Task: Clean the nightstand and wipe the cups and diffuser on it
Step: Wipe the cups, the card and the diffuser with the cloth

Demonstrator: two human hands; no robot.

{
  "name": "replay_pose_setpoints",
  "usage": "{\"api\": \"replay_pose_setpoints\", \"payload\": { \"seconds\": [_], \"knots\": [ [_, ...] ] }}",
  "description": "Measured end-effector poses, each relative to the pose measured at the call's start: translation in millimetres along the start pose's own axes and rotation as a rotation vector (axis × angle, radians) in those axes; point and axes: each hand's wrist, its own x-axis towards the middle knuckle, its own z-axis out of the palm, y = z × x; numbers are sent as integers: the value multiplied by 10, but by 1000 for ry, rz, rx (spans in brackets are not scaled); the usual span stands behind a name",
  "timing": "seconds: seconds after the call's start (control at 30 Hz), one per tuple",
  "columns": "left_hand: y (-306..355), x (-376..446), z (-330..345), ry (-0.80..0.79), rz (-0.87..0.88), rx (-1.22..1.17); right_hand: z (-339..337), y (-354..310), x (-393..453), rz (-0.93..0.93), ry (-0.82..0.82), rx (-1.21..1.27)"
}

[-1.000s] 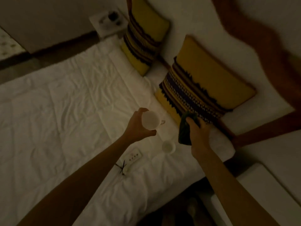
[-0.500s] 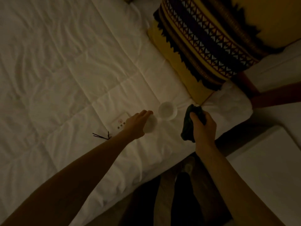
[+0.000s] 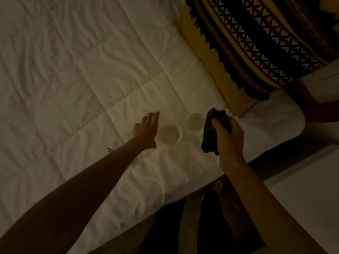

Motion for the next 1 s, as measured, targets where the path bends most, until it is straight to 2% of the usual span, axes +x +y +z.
{"api": "replay_pose_setpoints", "payload": {
  "seconds": [0.17, 0.37, 0.57, 0.63, 0.73, 0.9, 1.0],
  "knots": [
    [-216, 140, 70, -148, -313, -160, 68, 76, 55, 7, 4, -22],
    [-228, 185, 221, -105, -333, -137, 46, 186, 20, 38, 8, -46],
    [-271, -46, -222, -32, -327, -234, 57, -126, -116, 5, 4, -34],
    [-229, -192, -528, 1, -270, -263, 67, -346, -204, -20, -10, -18],
    [-94, -439, -1086, 7, -61, -420, 68, -738, -401, -79, -25, 1],
    [458, -1107, -2167, -210, 319, -1219, -73, -1517, -840, -275, 9, 24],
    [876, -1550, -2792, -270, 512, -1429, -292, -2076, -1151, -430, 54, 1]
  ]
}}
